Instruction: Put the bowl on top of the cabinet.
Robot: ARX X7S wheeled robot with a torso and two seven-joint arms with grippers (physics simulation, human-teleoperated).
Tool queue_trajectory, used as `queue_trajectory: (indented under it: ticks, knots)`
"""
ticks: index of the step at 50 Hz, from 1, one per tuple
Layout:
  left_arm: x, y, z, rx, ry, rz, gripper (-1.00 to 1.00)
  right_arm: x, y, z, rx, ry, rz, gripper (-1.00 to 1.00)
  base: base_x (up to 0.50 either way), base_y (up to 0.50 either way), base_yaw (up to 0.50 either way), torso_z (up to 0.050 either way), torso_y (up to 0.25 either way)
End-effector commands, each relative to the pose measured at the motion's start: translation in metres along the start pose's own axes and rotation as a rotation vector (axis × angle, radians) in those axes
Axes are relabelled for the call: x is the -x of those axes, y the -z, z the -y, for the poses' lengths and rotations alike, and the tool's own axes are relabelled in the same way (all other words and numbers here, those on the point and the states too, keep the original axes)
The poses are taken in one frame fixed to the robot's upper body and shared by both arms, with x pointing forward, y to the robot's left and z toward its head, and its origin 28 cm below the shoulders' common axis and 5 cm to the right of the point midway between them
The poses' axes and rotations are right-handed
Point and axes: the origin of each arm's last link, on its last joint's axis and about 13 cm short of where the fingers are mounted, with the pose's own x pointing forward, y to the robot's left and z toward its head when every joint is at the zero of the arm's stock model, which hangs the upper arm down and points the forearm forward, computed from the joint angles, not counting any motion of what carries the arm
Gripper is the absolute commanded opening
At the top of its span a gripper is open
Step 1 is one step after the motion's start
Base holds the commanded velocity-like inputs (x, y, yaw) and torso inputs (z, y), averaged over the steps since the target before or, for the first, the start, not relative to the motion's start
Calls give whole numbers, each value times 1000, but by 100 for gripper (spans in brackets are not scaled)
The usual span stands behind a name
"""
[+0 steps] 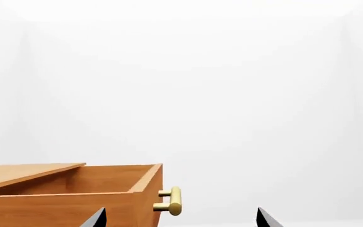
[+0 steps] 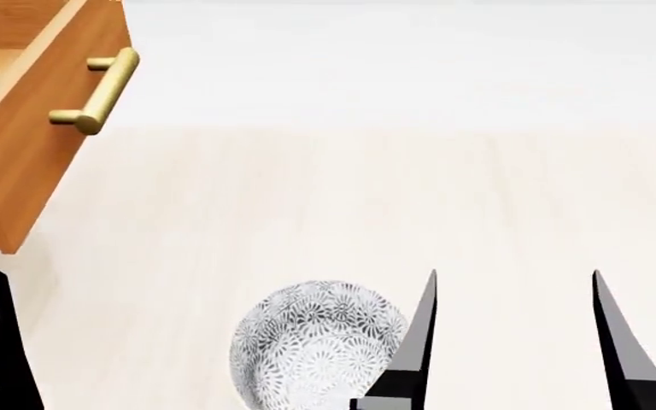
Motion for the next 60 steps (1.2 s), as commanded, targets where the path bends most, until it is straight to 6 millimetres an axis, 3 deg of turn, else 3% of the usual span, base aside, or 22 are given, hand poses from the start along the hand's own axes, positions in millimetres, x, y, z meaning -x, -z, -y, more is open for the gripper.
queue_trajectory:
  ticks: [1, 36, 60]
  knots:
    - [0, -1, -1, 2, -2, 0, 100, 0, 1, -1, 47, 0, -13, 100, 39, 500, 0, 0, 0]
    - [0, -2, -1, 3, 1, 2, 100, 1, -2, 1, -1, 6, -1, 100, 51, 498, 0, 0, 0]
    - [2, -4, 0, 19, 19, -7, 100, 3, -7, 1, -25, -5, 61, 100, 160, 243, 0, 7, 0]
